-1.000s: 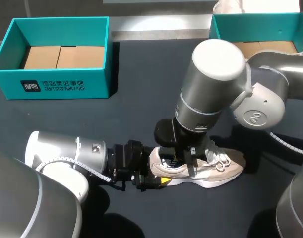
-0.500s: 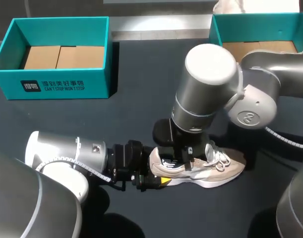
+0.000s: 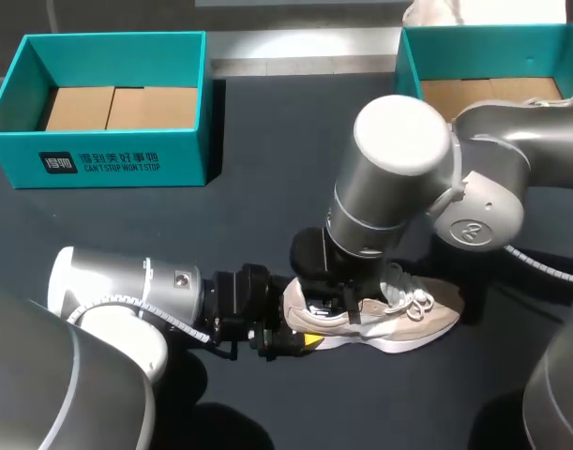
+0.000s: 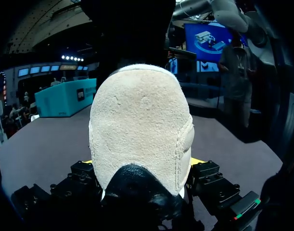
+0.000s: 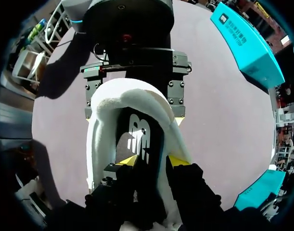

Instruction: Take the shoe out of the shoebox, open the shoe tongue, remove and reinsert the insole, then place the shoe into the shoebox

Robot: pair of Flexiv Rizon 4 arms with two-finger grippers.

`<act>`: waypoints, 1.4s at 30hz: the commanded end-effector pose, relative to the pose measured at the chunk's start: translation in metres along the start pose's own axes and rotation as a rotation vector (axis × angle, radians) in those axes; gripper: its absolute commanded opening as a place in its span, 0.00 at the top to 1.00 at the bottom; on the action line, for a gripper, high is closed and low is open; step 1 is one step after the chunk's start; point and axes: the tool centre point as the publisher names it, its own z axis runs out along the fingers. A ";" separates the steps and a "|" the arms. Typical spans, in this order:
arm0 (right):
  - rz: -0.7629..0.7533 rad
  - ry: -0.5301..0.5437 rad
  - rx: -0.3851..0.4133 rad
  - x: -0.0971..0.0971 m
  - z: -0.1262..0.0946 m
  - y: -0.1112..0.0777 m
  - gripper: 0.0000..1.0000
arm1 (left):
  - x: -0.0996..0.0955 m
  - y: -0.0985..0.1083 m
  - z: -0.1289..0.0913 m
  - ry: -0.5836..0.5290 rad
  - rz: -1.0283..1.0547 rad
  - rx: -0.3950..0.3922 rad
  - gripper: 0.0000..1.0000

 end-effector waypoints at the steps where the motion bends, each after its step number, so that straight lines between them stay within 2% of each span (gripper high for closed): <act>1: -0.010 0.024 0.026 -0.001 0.022 0.003 0.64 | 0.003 0.000 0.002 0.000 0.002 -0.001 1.00; 8: -0.006 0.065 0.071 0.006 0.048 -0.003 0.67 | 0.003 0.000 0.002 0.000 0.002 -0.001 1.00; 11: -0.003 0.076 0.080 0.011 0.052 -0.005 0.80 | 0.003 0.000 0.002 0.000 0.002 -0.001 1.00; 12: 0.000 0.080 0.081 0.012 0.053 -0.006 0.85 | 0.003 0.000 0.002 0.000 0.002 -0.001 1.00; 13: 0.002 0.084 0.082 0.013 0.053 -0.006 0.97 | 0.003 0.000 0.002 0.000 0.002 -0.001 1.00; 14: 0.003 0.085 0.082 0.015 0.053 -0.007 1.00 | 0.003 0.000 0.002 0.000 0.002 -0.001 1.00; 20: 0.025 0.117 0.061 0.020 0.048 -0.008 1.00 | 0.003 0.000 0.002 0.000 0.002 -0.001 1.00; 31: 0.062 0.234 -0.066 0.014 0.006 -0.002 1.00 | 0.003 0.000 0.002 0.000 0.002 -0.001 1.00; 38: 0.052 0.217 -0.100 0.011 -0.014 -0.001 1.00 | 0.003 0.000 0.002 0.000 0.002 -0.001 1.00; 42: 0.056 0.210 -0.120 0.008 -0.011 -0.001 1.00 | 0.003 0.000 0.002 0.000 0.002 -0.001 1.00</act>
